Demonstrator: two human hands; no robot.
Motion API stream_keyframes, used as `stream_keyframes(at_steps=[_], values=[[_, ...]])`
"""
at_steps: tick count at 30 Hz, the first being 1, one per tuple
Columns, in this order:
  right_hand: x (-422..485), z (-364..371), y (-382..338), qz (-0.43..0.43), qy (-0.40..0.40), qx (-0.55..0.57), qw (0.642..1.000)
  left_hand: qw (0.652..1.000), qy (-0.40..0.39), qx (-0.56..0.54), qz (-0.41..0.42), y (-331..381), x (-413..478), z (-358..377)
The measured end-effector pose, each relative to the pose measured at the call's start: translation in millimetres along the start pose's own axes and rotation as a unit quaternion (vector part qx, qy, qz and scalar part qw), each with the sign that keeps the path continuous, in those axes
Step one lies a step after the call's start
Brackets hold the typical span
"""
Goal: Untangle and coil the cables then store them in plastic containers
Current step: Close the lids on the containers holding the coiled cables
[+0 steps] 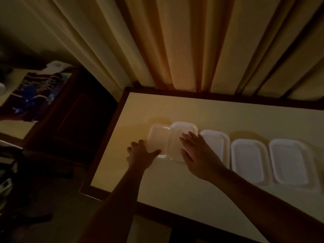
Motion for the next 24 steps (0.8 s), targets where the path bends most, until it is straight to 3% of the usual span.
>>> stream_keyframes(at_steps=[4,7,10,12,13,14,16,17,18,19,22,24], values=[[9.8,2.9,-8.5,0.033,0.023,0.007,0.999,0.997,-0.013,-0.075,-0.004,-8.4,21.1,0.1],[17.4,-0.8,-13.9,0.06,0.044,0.021,0.997,0.981,-0.02,-0.194,-0.009,-14.0,26.1,-7.9],[20.3,-9.8,-22.5,0.108,0.075,0.088,0.987,0.945,0.019,-0.327,0.017,-8.5,9.6,-27.1],[19.9,-18.3,-25.5,0.154,0.092,0.155,0.972,0.937,0.077,-0.33,0.086,7.7,-11.3,-44.1],[19.1,-24.2,-25.2,0.196,0.087,0.226,0.95,0.936,0.106,-0.308,0.133,21.3,-26.4,-52.4],[17.8,-35.9,-24.8,0.246,0.087,0.339,0.904,0.931,0.123,-0.284,0.196,39.2,-41.6,-56.5],[19.5,-48.9,-27.5,0.3,0.112,0.572,0.755,0.912,0.142,-0.218,0.318,65.9,-72.0,-62.3],[-5.5,-70.5,-4.6,0.317,0.164,0.635,0.685,0.886,0.125,-0.184,0.406,108.2,-92.5,-47.0],[-4.7,-76.7,-5.7,0.31,0.171,0.665,0.658,0.869,0.128,-0.158,0.452,114.4,-97.5,-42.3],[-8.7,-87.2,-2.5,0.308,0.188,0.664,0.655,0.856,0.12,-0.142,0.482,127.3,-100.9,-36.2],[-71.3,-119.7,42.3,0.343,0.313,0.629,0.624,0.799,0.024,-0.119,0.588,195.4,-139.1,4.4],[-118.9,-130.1,78.8,0.389,0.364,0.574,0.622,0.754,-0.041,-0.11,0.646,231.4,-168.0,31.2]])
Point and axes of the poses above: each hand's wrist, its own x-axis towards the middle knuckle, its own z-axis out of the palm, y = z × x, the point moved 2 cm from there along x, towards the middle knuckle, and after that the axes turned 1 degree about -x, right-handed, at the moved point
